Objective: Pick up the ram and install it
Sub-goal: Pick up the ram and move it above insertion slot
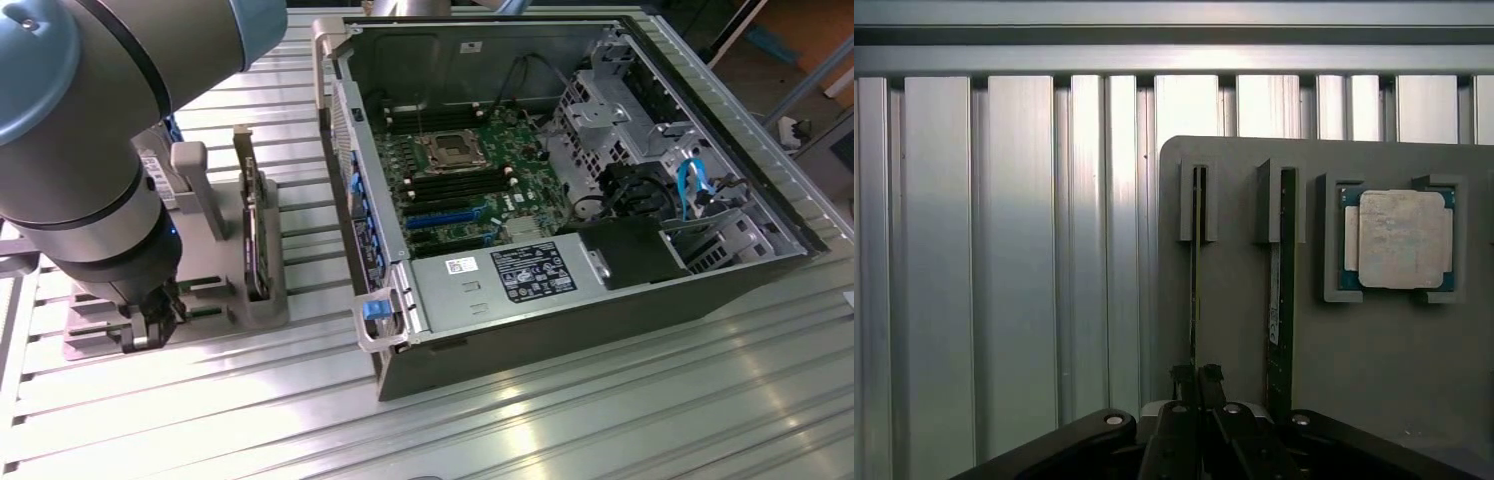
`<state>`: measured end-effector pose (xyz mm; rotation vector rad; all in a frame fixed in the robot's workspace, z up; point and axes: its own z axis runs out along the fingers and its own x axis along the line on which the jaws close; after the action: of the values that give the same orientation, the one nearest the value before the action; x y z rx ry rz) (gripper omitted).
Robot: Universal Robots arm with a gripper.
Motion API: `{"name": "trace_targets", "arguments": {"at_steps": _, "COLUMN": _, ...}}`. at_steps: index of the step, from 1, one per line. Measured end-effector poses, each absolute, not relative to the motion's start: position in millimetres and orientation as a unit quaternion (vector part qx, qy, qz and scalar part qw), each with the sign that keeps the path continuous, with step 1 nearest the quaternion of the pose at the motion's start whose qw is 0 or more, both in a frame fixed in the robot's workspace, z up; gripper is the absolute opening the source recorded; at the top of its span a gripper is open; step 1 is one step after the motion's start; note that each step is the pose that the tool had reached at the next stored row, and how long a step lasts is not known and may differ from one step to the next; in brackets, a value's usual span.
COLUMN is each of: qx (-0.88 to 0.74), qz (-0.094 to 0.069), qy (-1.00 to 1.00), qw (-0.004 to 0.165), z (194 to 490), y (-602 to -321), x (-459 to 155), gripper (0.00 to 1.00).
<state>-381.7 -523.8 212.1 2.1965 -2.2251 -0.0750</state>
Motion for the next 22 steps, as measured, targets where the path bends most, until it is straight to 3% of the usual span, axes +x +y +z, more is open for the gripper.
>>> {"name": "trace_targets", "arguments": {"at_steps": 22, "qx": 0.702, "qz": -0.024, "qy": -0.711, "qw": 0.007, "z": 226, "y": -524, "x": -382, "gripper": 0.12}}
